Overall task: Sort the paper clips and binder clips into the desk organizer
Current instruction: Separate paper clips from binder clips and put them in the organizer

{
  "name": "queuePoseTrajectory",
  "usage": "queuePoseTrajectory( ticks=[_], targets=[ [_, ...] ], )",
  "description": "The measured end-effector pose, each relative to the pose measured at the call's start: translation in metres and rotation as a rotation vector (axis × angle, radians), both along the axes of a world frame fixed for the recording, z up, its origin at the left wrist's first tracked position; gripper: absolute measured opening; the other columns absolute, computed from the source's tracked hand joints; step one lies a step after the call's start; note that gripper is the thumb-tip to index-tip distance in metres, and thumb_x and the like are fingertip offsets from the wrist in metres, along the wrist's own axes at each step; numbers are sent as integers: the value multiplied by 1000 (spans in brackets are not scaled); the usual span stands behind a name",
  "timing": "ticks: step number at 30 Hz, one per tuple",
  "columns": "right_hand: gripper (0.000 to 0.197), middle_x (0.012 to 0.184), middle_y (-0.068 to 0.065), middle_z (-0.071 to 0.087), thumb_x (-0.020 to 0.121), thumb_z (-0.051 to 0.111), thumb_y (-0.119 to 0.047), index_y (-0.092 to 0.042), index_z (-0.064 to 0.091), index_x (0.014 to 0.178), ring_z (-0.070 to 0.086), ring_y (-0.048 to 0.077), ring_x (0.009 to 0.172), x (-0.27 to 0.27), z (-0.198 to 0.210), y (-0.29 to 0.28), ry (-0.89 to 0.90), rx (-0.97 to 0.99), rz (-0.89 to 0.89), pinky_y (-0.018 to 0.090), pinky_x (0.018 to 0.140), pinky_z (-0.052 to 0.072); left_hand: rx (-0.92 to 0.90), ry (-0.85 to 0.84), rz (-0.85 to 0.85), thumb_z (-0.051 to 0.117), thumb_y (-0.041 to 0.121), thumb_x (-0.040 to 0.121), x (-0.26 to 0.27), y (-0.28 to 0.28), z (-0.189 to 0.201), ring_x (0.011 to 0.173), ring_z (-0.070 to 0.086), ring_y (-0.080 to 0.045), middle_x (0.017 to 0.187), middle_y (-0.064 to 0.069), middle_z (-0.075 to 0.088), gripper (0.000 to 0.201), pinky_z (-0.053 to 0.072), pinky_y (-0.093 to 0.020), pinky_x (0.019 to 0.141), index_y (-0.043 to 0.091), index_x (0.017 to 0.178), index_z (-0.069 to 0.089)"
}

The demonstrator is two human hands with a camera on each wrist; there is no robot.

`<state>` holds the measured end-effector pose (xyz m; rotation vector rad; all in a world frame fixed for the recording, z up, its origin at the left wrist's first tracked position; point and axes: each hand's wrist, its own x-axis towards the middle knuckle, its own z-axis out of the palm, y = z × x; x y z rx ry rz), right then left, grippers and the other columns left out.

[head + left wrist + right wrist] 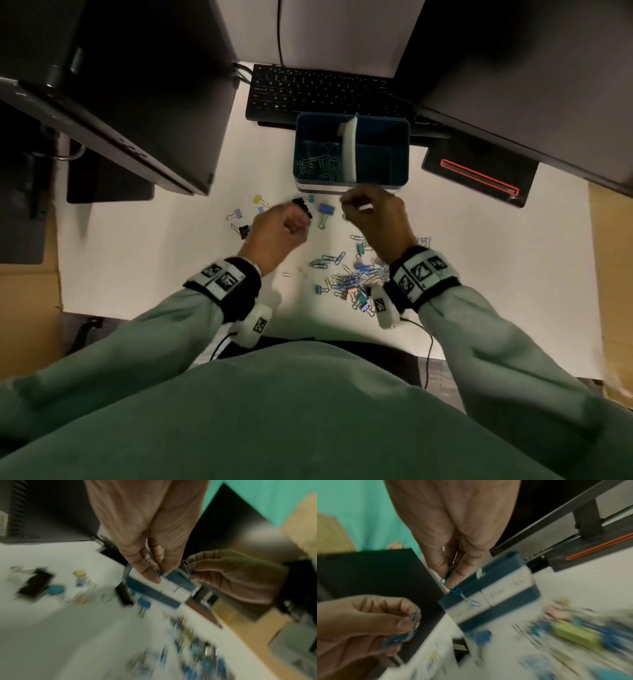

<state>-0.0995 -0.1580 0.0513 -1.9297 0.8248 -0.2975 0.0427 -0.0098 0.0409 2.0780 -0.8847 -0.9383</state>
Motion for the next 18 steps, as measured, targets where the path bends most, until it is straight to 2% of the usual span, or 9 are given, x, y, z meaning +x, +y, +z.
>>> queuePoseTrajectory(
  ticks=[2, 4, 5, 7, 9, 12, 14, 18],
  targets=[
    [12, 93, 1, 69, 88, 64, -6, -9, 66, 99, 66, 10, 83, 25, 17, -14, -105, 7, -84, 19, 77, 55, -67, 17, 90, 69, 7, 81, 14, -26, 24, 80, 61, -6, 88, 4, 69, 16, 49, -13, 74, 17, 94, 67],
    [13, 91, -2, 68, 87, 64, -5, -10, 66, 99, 65, 6, 80, 54, 24, -28, -141, -14, -165, 17, 74, 55, -113, -38, 134, 67, 11, 83, 31, -56, 37, 81, 61, -3, 89, 7, 68, 15, 49, -10, 73, 18, 95, 67],
    [12, 90, -4, 67, 88, 64, -5, -11, 66, 99, 64, 4, 79, 67, 25, -34, -122, -37, -187, 16, 73, 55, -109, -74, 139, 67, 12, 83, 39, -70, 40, 83, 62, -5, 91, 7, 68, 15, 50, -12, 76, 18, 97, 66],
    [12, 92, -5, 65, 89, 63, -7, -12, 66, 99, 61, 4, 78, 87, 20, -41, -13, -79, -147, 17, 76, 54, -38, -161, 97, 66, 12, 83, 49, -89, 36, 87, 63, -12, 96, 1, 68, 17, 52, -24, 83, 16, 100, 66],
    [13, 96, -1, 62, 90, 61, -7, -10, 66, 102, 57, 6, 78, 89, 10, -43, 103, -134, -71, 15, 75, 51, -2, -266, 26, 64, 9, 85, 49, -91, 28, 93, 61, -16, 107, -5, 63, 23, 50, -28, 89, 15, 107, 63],
    [12, 101, 7, 59, 91, 57, -7, -8, 65, 99, 56, 13, 82, 55, 1, -36, 45, -281, -56, 20, 75, 47, -79, -348, 3, 61, 8, 87, 34, -62, 18, 89, 56, -12, 109, -4, 52, 25, 47, -21, 83, 17, 111, 59],
    [7, 99, 5, 59, 92, 59, -12, -10, 63, 96, 57, 13, 81, 19, -12, -20, 104, -308, 55, 23, 73, 48, -2, -308, -136, 62, 11, 88, 20, -26, 0, 82, 56, -12, 105, 0, 51, 24, 47, -22, 77, 18, 110, 56],
    [22, 108, 1, 60, 87, 67, -29, -18, 60, 105, 62, 18, 91, -47, -46, 23, 463, -257, 445, 29, 76, 54, 311, -171, -525, 69, 23, 85, -8, 32, -40, 83, 56, -16, 112, -2, 49, 33, 51, -37, 82, 16, 114, 55]
  ],
)
